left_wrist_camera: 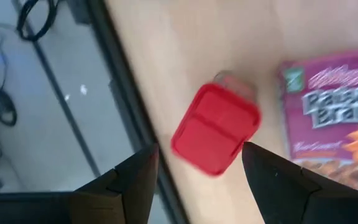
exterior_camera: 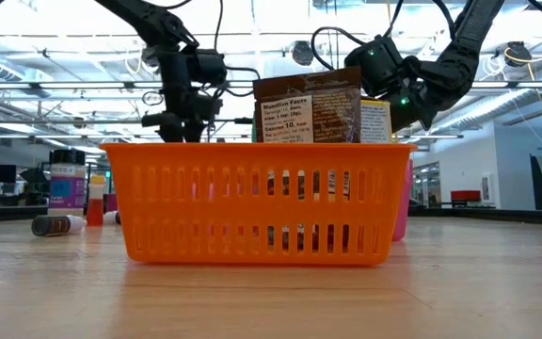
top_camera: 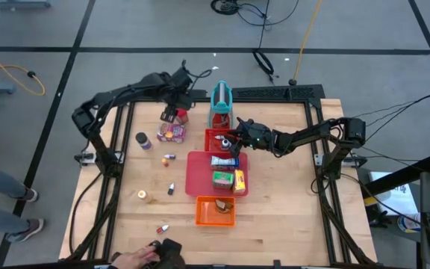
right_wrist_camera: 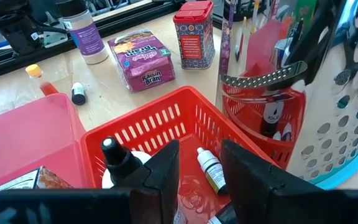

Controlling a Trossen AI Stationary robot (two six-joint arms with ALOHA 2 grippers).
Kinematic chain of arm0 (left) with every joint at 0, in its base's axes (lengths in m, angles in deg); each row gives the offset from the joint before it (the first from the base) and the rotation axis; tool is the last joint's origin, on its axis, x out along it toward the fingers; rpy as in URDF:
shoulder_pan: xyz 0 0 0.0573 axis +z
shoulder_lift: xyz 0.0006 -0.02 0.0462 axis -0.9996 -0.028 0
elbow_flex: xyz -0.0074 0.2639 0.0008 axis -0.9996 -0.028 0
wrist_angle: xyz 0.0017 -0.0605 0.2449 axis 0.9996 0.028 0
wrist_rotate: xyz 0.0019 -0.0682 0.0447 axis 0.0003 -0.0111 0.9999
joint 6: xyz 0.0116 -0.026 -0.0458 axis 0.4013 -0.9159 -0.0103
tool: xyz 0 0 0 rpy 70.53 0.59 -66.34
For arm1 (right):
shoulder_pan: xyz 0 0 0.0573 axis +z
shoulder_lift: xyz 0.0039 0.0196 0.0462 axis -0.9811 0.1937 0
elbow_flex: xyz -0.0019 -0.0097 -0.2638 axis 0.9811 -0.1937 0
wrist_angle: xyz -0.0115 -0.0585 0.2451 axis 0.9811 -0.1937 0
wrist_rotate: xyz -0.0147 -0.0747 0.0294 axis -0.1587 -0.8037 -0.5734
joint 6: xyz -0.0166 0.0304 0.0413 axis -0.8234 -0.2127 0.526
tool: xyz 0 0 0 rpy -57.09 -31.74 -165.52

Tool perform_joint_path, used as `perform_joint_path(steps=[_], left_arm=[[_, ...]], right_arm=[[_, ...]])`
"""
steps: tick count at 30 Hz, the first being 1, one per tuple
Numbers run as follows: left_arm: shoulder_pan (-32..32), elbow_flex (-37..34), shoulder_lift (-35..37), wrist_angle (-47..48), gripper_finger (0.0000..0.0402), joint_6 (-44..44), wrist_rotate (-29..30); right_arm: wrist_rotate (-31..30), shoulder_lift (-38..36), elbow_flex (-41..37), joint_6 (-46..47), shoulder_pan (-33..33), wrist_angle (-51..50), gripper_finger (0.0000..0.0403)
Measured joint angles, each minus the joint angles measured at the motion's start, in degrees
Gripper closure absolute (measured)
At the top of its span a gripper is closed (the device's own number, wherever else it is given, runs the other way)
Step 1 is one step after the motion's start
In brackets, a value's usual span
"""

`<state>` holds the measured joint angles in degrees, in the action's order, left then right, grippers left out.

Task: Pick & Place Kitchen Items
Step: Put the red seasoning can into the orange bin

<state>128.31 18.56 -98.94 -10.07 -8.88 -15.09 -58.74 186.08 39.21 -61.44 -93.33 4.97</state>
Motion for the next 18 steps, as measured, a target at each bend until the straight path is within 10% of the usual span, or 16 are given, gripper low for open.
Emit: perform_joint_path(steps=[18], left_arm=[[-2.94, -3.78, -0.01, -3.01, 0.017, 4.05, 1.77]], right_arm=[[0.01, 0.0, 0.0, -0.05, 0.0, 0.0, 0.0293]])
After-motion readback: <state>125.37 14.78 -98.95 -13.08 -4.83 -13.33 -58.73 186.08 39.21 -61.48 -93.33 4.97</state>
